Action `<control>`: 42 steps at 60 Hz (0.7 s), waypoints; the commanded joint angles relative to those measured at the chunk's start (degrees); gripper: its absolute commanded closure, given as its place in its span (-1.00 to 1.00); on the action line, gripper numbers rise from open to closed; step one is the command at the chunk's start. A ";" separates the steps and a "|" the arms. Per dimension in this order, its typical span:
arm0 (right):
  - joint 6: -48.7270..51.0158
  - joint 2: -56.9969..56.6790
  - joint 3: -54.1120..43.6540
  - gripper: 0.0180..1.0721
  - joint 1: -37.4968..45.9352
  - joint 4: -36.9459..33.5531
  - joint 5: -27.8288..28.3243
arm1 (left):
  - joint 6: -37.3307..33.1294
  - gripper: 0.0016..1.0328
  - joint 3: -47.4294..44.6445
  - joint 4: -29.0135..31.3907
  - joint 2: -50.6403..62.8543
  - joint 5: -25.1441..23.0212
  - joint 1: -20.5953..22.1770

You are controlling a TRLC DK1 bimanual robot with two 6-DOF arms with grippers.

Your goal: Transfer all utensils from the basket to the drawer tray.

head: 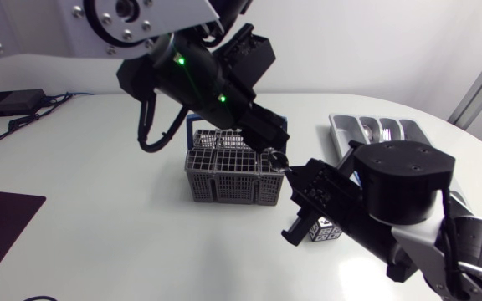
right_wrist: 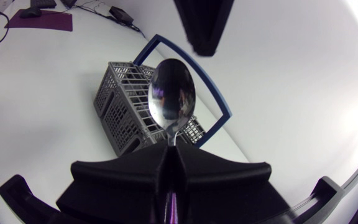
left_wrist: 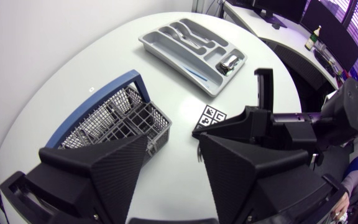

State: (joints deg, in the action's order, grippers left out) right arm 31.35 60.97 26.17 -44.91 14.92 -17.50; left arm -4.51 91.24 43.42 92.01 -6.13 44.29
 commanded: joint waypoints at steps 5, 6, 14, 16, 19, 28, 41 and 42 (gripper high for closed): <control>-0.59 -2.52 -2.18 0.89 2.72 -3.93 4.84 | 0.65 -0.64 0.78 -2.11 -4.29 -0.02 -3.69; -0.59 -2.70 -2.18 0.89 3.16 -4.37 5.37 | 0.73 -0.66 0.78 -2.29 -4.38 -0.02 -4.04; -0.68 -4.72 -2.18 0.89 7.73 -8.94 12.05 | 1.17 -0.89 0.43 -3.60 -6.05 -0.11 -6.85; -0.68 -5.25 -1.92 0.89 9.49 -10.79 14.68 | 1.09 -0.89 0.16 -3.96 -6.49 -0.29 -7.47; -0.42 -5.77 -1.48 0.89 13.00 -13.34 19.34 | 1.00 -0.89 -0.80 -5.01 -7.28 -0.55 -8.17; 3.71 -6.21 0.81 0.89 26.27 -19.58 32.88 | 0.38 -0.89 -4.14 -7.82 -9.39 -0.55 -10.19; 16.20 -2.79 4.24 0.89 42.71 -27.40 45.27 | -1.02 -0.90 -7.66 -8.00 -10.09 -0.46 -12.56; 17.60 -2.08 4.59 0.89 43.85 -28.19 45.97 | -1.11 -0.90 -7.75 -7.91 -10.09 -0.46 -12.56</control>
State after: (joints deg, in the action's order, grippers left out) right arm 42.46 56.51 28.42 -5.28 -10.94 26.00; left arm -4.73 85.76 35.66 82.65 -6.17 32.53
